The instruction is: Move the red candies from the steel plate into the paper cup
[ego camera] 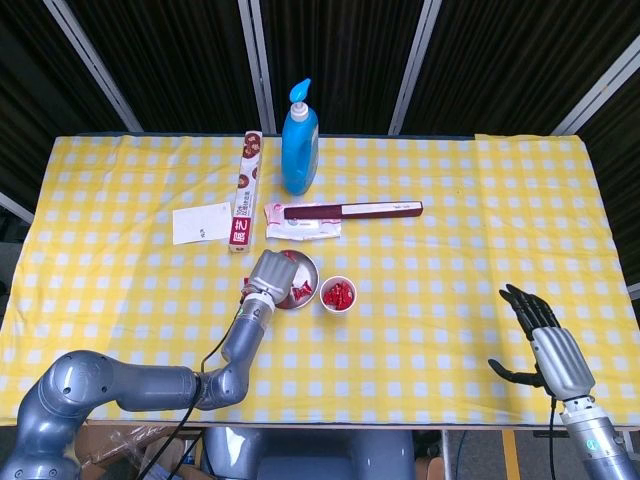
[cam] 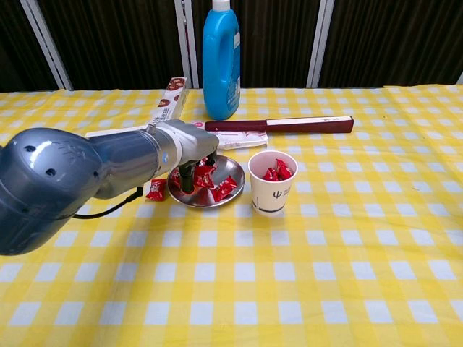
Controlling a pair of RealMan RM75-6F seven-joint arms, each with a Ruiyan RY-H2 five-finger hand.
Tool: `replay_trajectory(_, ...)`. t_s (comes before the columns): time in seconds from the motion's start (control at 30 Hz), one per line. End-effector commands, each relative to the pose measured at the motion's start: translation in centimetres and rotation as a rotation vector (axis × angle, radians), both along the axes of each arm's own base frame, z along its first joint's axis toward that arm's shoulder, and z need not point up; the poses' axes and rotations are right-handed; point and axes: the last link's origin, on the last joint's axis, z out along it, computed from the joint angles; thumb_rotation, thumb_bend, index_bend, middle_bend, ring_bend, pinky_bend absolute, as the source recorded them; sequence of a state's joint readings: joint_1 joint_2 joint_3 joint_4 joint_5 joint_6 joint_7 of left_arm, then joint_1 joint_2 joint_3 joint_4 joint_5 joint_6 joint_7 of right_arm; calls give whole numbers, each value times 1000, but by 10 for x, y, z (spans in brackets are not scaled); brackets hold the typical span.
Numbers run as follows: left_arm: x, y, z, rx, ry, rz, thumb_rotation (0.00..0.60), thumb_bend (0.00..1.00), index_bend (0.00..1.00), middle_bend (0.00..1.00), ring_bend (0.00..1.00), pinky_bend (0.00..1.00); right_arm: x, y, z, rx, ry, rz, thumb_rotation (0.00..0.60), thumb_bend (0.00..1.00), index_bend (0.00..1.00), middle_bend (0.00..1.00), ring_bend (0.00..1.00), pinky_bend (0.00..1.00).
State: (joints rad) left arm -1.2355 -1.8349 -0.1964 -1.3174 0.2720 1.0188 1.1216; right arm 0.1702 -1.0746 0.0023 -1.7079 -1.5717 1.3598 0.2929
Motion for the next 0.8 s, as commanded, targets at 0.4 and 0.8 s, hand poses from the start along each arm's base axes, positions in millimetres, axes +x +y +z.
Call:
replay_trajectory(0.4,3,6,36,64,-46,-4,600,442,491,760,881,967,0,0,0,-1,2,1,600,277,0,0,0,0)
replay_trajectory(0.8,39,5,56,76,-128,-55,600,442,485,761,881,967,0,0,-1,-3,3,0,600,277,0,0,0,0)
